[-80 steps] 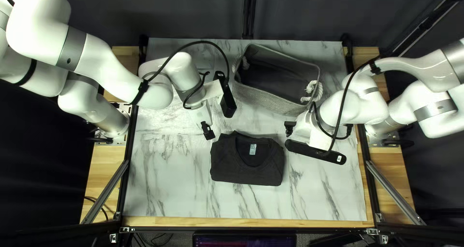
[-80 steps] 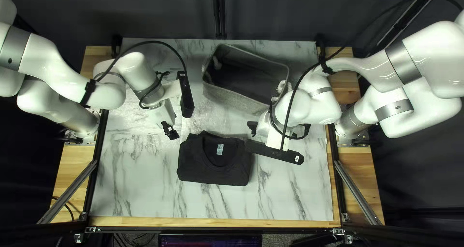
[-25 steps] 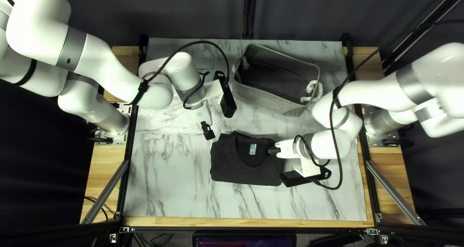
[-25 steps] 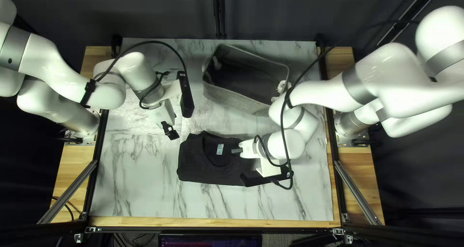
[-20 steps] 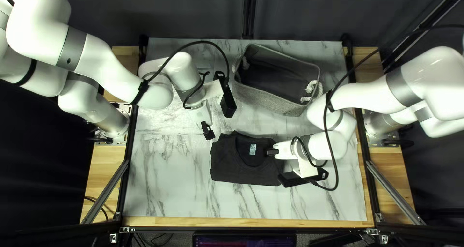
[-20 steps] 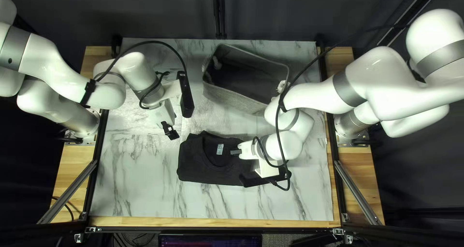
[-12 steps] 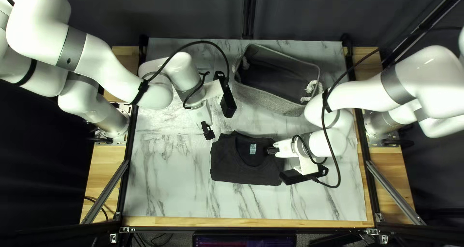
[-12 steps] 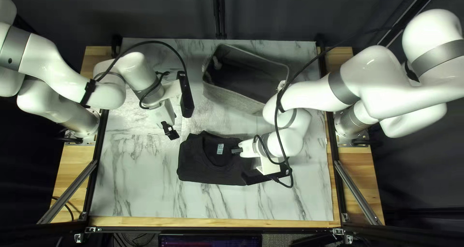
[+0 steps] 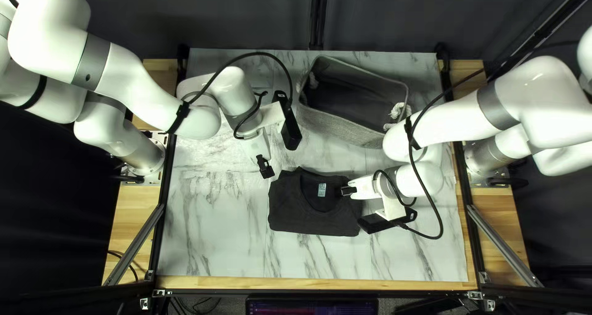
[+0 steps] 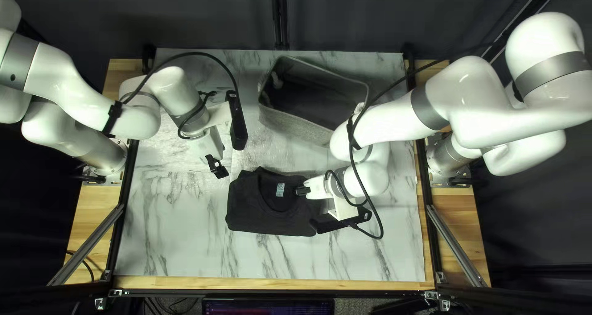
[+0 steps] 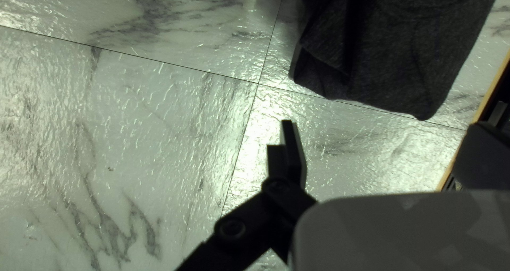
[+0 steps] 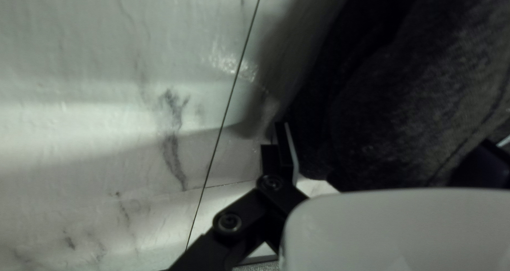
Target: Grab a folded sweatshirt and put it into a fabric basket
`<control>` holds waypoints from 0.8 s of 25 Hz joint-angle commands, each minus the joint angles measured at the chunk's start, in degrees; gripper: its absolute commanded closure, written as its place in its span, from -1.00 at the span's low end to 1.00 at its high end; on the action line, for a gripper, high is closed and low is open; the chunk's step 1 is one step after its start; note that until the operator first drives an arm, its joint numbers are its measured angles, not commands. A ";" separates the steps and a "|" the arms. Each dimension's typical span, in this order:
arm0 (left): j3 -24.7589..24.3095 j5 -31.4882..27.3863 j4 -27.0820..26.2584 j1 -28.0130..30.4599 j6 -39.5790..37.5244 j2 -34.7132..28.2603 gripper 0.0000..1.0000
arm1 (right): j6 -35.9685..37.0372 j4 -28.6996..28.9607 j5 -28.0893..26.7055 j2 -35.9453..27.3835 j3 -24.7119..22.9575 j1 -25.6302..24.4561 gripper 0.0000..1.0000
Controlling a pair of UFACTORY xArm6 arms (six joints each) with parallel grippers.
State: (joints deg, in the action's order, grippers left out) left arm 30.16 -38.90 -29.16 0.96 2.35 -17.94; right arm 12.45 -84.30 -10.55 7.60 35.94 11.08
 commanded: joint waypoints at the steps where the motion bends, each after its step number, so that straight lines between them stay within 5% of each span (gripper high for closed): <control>1: 0.00 0.00 0.00 0.00 0.00 0.00 -1.00 | 1.92 2.37 0.42 0.86 0.59 -0.44 -1.00; 11: 0.00 0.00 0.00 0.00 0.00 0.00 -1.00 | 3.37 4.13 1.29 2.00 1.08 -0.96 -0.98; 12: 0.00 0.00 0.00 0.00 0.00 0.00 -1.00 | 3.75 4.40 1.29 1.92 1.02 -0.89 0.80; 13: 0.00 0.00 0.00 0.00 0.00 0.00 -1.00 | 5.10 5.50 1.27 1.77 0.88 -0.75 1.00; 20: 0.00 0.00 0.00 0.00 0.00 0.00 -1.00 | 7.52 7.67 1.37 1.30 0.82 -0.56 1.00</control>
State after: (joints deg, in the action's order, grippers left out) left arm 30.16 -38.90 -29.16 0.96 2.35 -17.94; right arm 18.51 -78.15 -8.97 9.29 36.88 10.18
